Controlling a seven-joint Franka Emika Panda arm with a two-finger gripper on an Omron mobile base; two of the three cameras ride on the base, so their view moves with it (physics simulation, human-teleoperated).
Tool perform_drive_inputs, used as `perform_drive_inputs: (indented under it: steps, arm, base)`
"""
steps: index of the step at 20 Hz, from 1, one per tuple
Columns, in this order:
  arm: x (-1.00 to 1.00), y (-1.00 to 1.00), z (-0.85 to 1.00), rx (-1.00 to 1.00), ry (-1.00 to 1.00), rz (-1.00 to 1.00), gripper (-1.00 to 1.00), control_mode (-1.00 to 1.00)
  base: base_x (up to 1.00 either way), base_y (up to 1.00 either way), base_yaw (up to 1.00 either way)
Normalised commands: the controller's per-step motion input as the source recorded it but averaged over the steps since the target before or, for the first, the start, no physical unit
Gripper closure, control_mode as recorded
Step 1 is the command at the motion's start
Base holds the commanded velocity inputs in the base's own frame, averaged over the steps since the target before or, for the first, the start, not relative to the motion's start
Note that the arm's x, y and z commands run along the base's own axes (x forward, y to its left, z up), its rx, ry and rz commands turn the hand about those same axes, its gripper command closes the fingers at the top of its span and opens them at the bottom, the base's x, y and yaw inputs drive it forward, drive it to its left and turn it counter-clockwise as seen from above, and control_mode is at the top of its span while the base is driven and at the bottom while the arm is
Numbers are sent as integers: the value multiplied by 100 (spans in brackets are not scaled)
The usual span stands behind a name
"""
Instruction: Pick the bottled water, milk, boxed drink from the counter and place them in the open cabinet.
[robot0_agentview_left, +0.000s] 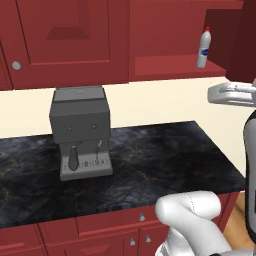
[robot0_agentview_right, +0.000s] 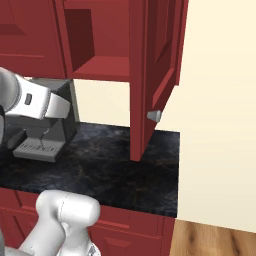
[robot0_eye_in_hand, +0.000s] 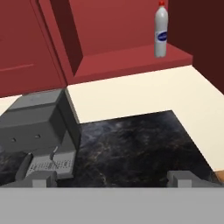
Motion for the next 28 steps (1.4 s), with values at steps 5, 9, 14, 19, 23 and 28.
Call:
perform_drive_inputs:
  steps: [5,9,14,19,23,28]
  arm:
    - [-18,13,-37,0,0,12,-100,-100]
    - [-4,9,-25,0,0,3,-100,-100]
    - [0,8,-24,0,0,0,-100,-100]
    - [0,8,-23,0,1,0,-100,-100]
    - [0,0,-7,0,3,0,-100,-100]
    - [0,0,0,0,2,0,-100,-100]
  base:
    - [0,0,0]
    - [0,0,0]
    - [0,0,0]
    - [0,0,0]
    - [0,0,0]
    - [0,0,0]
